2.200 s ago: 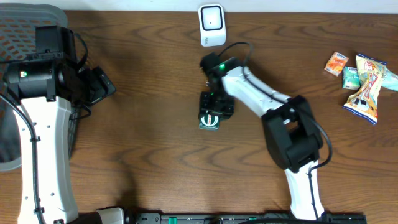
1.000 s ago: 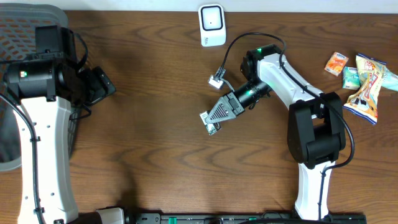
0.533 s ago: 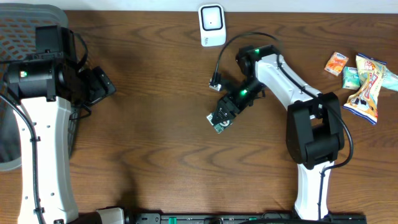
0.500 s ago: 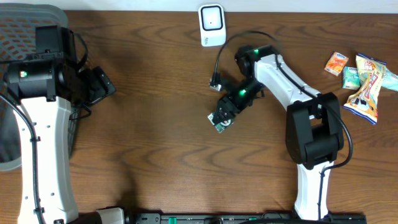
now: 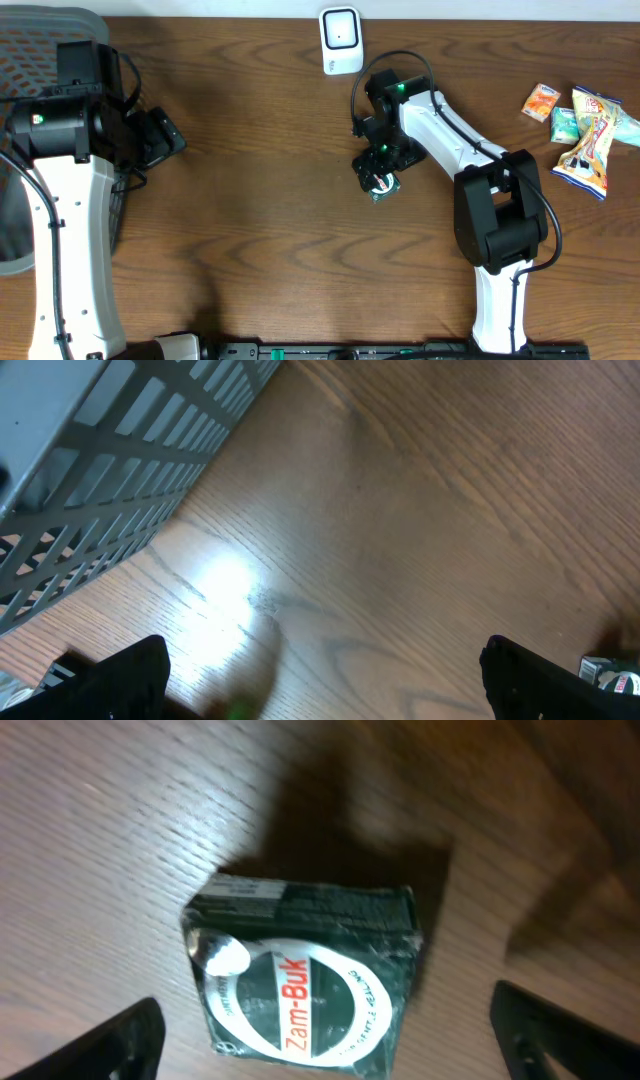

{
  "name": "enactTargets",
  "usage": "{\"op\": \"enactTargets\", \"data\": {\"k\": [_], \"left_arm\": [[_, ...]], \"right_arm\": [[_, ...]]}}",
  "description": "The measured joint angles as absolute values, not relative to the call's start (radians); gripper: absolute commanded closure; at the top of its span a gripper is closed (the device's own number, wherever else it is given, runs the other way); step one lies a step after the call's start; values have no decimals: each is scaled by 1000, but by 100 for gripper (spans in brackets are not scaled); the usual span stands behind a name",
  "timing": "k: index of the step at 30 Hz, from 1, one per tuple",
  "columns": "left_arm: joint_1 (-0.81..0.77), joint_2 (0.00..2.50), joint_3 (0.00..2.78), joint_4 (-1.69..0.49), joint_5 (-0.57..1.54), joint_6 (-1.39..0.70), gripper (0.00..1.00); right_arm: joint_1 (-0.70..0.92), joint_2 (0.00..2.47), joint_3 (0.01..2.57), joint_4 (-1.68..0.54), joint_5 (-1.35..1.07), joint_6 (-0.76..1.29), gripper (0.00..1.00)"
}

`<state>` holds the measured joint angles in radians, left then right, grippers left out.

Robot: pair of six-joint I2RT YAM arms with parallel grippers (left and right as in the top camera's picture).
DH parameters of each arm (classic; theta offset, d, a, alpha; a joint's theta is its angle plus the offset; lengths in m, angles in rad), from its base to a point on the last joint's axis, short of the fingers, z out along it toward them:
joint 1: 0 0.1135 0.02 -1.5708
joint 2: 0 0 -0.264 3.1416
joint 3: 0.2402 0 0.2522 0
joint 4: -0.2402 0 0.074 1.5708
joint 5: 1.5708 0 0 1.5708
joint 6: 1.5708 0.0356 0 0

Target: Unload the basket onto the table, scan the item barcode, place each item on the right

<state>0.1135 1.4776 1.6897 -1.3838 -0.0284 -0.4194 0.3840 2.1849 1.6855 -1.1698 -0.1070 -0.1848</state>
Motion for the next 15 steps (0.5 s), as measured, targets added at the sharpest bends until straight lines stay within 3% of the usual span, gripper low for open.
{"op": "enactTargets", "data": {"k": [8,15], "left_arm": [[113,1478,1690,-1383,-29,-420,2],[113,1478,1690,-1383,-29,-420,2]], "right_arm": [[386,2184,1686,-1256,-74,-152,1],[388,2181,1686,-1267,-70,-116,18]]}}
